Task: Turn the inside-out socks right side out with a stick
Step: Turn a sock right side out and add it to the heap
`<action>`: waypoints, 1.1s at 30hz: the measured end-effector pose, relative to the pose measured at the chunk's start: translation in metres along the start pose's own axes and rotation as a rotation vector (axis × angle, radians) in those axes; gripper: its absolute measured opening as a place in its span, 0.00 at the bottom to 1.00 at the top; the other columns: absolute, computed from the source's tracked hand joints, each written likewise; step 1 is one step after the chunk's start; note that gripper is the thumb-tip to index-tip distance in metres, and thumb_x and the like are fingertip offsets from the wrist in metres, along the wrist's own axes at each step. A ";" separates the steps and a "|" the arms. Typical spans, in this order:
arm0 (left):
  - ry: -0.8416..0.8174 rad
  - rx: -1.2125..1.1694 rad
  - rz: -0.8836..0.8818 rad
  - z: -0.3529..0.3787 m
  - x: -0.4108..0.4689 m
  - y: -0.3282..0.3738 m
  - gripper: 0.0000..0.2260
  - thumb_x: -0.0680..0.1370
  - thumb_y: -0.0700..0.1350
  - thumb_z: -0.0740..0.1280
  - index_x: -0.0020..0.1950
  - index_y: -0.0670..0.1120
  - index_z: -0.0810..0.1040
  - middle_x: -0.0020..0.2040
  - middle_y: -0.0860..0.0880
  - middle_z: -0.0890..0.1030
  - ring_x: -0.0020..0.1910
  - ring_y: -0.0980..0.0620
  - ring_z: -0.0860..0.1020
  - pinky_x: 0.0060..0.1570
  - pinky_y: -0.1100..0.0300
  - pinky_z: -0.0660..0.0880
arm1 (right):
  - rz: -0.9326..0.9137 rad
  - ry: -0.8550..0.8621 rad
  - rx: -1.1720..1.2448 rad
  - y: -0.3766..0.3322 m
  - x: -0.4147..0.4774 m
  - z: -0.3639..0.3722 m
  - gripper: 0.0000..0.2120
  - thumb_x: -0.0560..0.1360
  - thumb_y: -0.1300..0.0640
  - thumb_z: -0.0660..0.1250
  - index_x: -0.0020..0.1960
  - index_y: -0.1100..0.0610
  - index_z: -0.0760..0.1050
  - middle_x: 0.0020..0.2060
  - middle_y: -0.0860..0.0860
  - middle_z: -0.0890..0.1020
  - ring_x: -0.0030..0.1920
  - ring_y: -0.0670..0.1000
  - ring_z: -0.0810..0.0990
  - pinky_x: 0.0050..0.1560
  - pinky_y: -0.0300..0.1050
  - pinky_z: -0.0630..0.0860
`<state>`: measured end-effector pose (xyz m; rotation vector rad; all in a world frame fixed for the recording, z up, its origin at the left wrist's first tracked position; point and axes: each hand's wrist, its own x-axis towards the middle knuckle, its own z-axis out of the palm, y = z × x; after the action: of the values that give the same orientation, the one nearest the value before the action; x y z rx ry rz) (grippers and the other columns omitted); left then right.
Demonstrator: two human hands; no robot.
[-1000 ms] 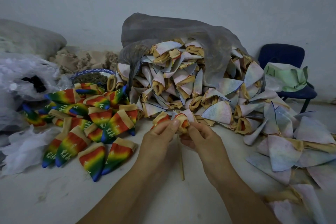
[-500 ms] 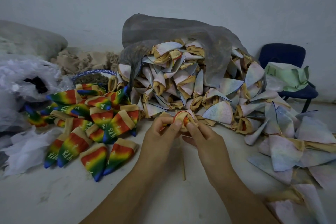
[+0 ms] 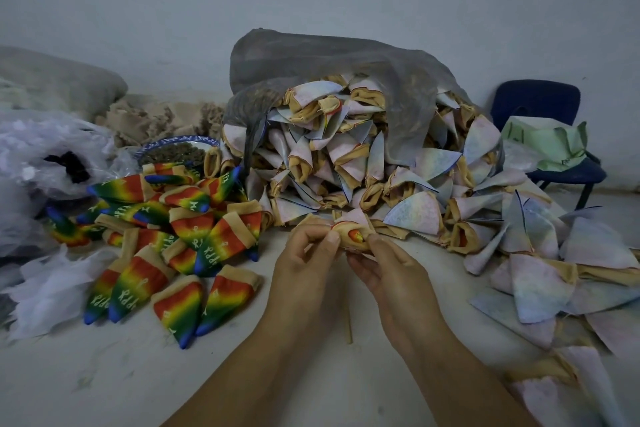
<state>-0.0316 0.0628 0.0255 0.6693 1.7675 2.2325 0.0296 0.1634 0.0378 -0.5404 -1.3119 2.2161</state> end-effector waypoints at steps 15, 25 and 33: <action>0.013 -0.391 -0.350 0.004 0.008 0.001 0.09 0.80 0.40 0.62 0.45 0.43 0.82 0.44 0.46 0.82 0.44 0.51 0.76 0.48 0.58 0.70 | 0.313 -0.192 0.312 -0.009 0.007 -0.003 0.14 0.77 0.52 0.62 0.58 0.57 0.79 0.52 0.53 0.84 0.45 0.45 0.84 0.48 0.40 0.75; -0.020 0.301 0.033 -0.003 0.000 0.012 0.05 0.79 0.51 0.66 0.53 0.60 0.79 0.57 0.59 0.77 0.53 0.66 0.76 0.49 0.72 0.74 | -0.320 -0.048 -0.481 -0.006 -0.001 -0.010 0.11 0.79 0.50 0.60 0.47 0.43 0.81 0.46 0.42 0.83 0.48 0.39 0.80 0.48 0.31 0.74; -0.036 0.433 0.152 -0.004 0.002 0.007 0.11 0.79 0.43 0.68 0.51 0.61 0.82 0.48 0.65 0.80 0.52 0.62 0.79 0.54 0.56 0.79 | -0.324 -0.112 -0.507 -0.004 0.003 -0.014 0.12 0.78 0.49 0.60 0.51 0.52 0.80 0.49 0.48 0.83 0.53 0.48 0.80 0.58 0.49 0.76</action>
<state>-0.0343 0.0579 0.0323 0.9476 2.2745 1.9162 0.0359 0.1768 0.0343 -0.3478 -1.8867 1.6699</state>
